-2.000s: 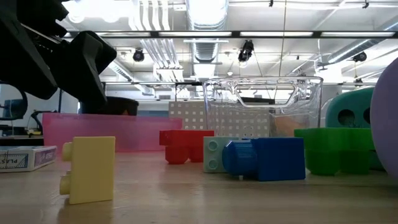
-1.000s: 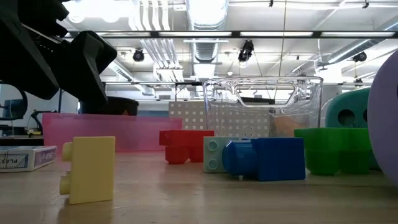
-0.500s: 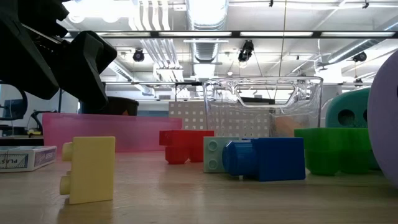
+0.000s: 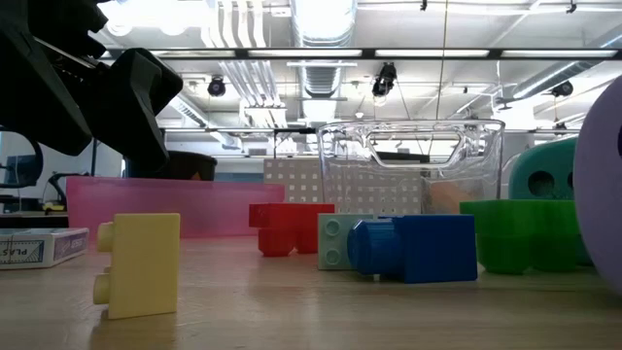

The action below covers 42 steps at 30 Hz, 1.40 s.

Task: Pick & Place Toys
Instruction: Put the bottom large green game piece into the top transparent bin

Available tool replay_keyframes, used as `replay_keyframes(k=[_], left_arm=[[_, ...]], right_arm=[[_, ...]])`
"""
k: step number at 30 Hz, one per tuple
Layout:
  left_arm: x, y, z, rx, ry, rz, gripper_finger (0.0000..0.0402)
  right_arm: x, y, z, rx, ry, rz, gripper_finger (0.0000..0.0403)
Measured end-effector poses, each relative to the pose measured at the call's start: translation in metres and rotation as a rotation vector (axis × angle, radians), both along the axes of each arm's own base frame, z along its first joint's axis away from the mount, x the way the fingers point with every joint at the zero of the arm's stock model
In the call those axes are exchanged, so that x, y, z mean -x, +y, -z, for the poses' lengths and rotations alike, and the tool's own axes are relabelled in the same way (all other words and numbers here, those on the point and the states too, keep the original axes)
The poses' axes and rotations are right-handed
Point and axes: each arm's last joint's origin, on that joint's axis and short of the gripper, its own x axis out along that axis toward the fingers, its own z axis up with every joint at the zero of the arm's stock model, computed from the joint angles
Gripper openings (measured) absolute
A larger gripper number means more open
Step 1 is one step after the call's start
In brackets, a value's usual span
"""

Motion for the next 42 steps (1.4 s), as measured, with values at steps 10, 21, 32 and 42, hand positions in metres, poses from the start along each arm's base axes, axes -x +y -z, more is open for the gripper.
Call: replay_keyframes(k=[10,21,32,42], left_arm=[[-0.0002,0.0002,0.0000,0.000,0.000,-0.001,0.0242],[-0.0002,0.0003,0.0000,0.000,0.000,-0.001,0.0242],[-0.0004,0.0005,0.0000,0.001,0.000,-0.001,0.0242],[-0.0011,0.0015,0.0000,0.000,0.000,-0.005,0.0242]], right_arm=[[0.0005,-0.0007,0.0012,0.004,0.001,-0.010,0.0201],[0.0004,-0.0007,0.0012,0.004,0.000,-0.011,0.0169],[0.0003,-0.0008,0.0012,0.007,-0.004,-0.024,0.0187],[0.0005,-0.0017,-0.0007,0.013,-0.017,-0.043,0.0188]])
